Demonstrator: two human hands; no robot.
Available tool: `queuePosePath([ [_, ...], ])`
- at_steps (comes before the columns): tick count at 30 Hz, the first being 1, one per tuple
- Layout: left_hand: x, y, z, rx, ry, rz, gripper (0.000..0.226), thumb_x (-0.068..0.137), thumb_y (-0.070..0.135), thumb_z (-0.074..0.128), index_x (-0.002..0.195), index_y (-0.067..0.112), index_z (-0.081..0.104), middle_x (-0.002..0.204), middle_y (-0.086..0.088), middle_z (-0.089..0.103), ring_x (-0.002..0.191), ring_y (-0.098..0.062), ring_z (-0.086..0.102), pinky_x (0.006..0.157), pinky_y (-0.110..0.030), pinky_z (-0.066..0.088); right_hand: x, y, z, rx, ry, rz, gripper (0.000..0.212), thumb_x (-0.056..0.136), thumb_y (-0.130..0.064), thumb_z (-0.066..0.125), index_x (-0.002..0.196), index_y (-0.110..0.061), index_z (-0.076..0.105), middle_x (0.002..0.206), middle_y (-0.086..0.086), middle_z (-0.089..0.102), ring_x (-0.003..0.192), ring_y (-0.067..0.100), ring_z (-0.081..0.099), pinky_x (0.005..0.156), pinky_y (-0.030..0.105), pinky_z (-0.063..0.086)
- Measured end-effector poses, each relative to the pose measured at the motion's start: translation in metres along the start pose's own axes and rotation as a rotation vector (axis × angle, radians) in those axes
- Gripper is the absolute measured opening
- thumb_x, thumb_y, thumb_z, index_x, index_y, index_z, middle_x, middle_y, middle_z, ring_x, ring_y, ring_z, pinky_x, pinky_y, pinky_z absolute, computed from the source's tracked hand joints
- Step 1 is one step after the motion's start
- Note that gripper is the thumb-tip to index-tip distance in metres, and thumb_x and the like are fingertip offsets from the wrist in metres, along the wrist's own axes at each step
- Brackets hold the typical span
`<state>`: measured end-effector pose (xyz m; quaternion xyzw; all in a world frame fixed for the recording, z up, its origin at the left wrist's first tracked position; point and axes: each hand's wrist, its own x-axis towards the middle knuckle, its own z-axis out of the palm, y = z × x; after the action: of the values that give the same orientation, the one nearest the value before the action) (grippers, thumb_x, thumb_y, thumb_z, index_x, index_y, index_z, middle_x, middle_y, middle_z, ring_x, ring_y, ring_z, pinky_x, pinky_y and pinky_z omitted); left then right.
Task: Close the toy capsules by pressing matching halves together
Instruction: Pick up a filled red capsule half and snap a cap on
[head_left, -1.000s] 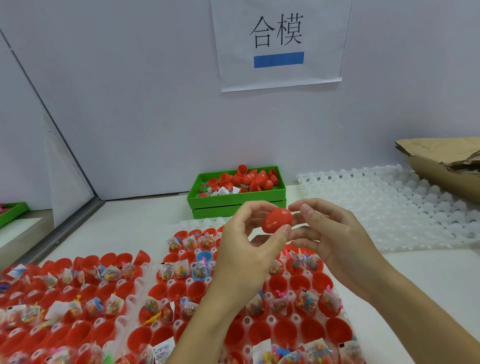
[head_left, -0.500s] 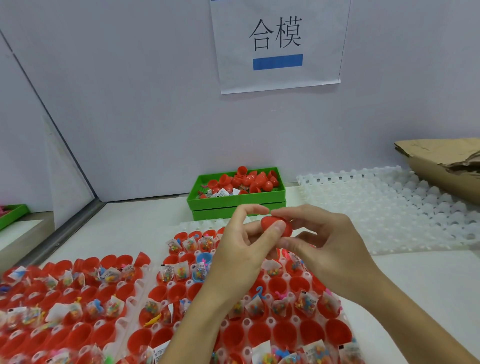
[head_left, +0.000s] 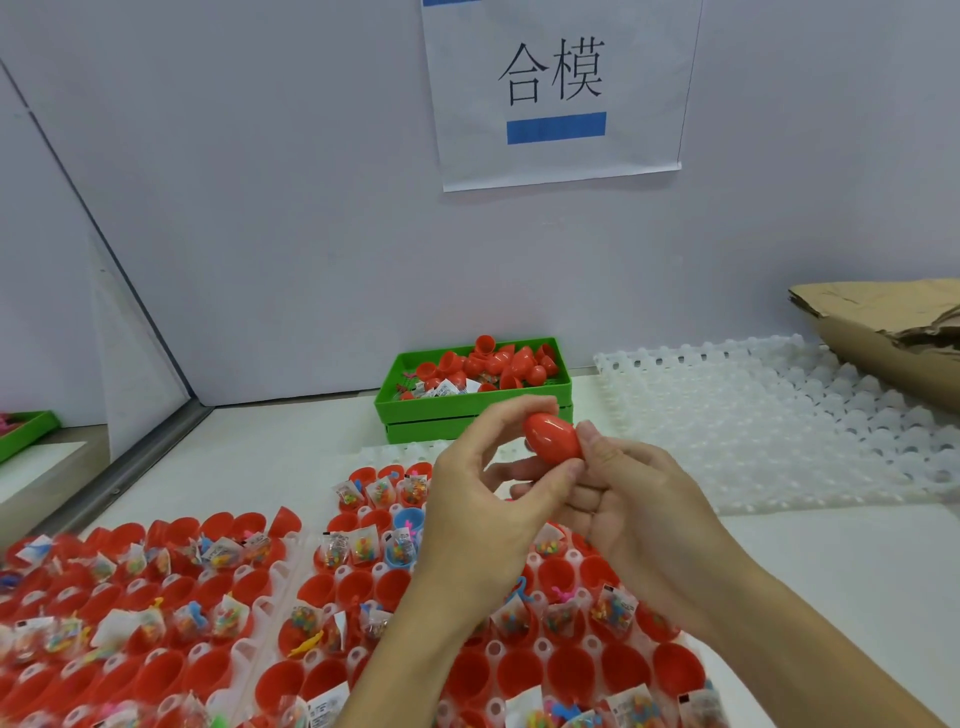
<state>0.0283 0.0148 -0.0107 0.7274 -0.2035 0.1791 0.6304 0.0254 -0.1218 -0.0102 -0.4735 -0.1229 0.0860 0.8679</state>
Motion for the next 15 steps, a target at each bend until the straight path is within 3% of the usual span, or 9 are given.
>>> queuePosePath([
  [5, -0.002, 0.0, 0.003, -0.005, -0.001, -0.023, 0.046, 0.083, 0.01, 0.077, 0.12, 0.031, 0.059, 0.108, 0.014, 0.073, 0.101, -0.01, 0.069, 0.088, -0.024, 0.055, -0.002, -0.002, 0.005, 0.092, 0.005, 0.076, 0.043, 0.091, -0.032, 0.053, 0.103, 0.004, 0.072, 0.102, 0.031, 0.07, 0.089, 0.032, 0.073, 0.072, 0.03, 0.06],
  [9, -0.002, 0.0, 0.003, -0.027, -0.006, -0.006, 0.035, 0.086, 0.019, 0.074, 0.115, 0.027, 0.056, 0.102, 0.009, 0.075, 0.096, -0.013, 0.071, 0.086, -0.029, 0.056, -0.002, -0.003, 0.002, 0.061, 0.011, 0.106, 0.045, 0.09, -0.036, 0.054, 0.099, 0.003, 0.074, 0.101, 0.028, 0.071, 0.088, 0.031, 0.073, 0.071, 0.031, 0.061],
  [12, 0.001, -0.001, 0.002, -0.129, 0.083, -0.062, 0.032, 0.083, 0.032, 0.072, 0.114, 0.028, 0.062, 0.1, 0.007, 0.076, 0.098, -0.01, 0.071, 0.084, -0.024, 0.057, -0.001, -0.006, -0.002, -0.051, 0.03, 0.114, 0.044, 0.088, -0.039, 0.054, 0.094, -0.003, 0.078, 0.096, 0.024, 0.073, 0.082, 0.03, 0.074, 0.069, 0.029, 0.061],
  [15, 0.005, -0.006, -0.002, -0.171, 0.181, -0.141, 0.031, 0.08, 0.033, 0.073, 0.11, 0.034, 0.066, 0.097, 0.008, 0.076, 0.095, -0.013, 0.072, 0.085, -0.03, 0.057, 0.001, -0.01, -0.009, -0.157, 0.086, 0.1, 0.047, 0.084, -0.039, 0.057, 0.1, 0.001, 0.074, 0.096, 0.025, 0.073, 0.083, 0.032, 0.074, 0.07, 0.029, 0.061],
])
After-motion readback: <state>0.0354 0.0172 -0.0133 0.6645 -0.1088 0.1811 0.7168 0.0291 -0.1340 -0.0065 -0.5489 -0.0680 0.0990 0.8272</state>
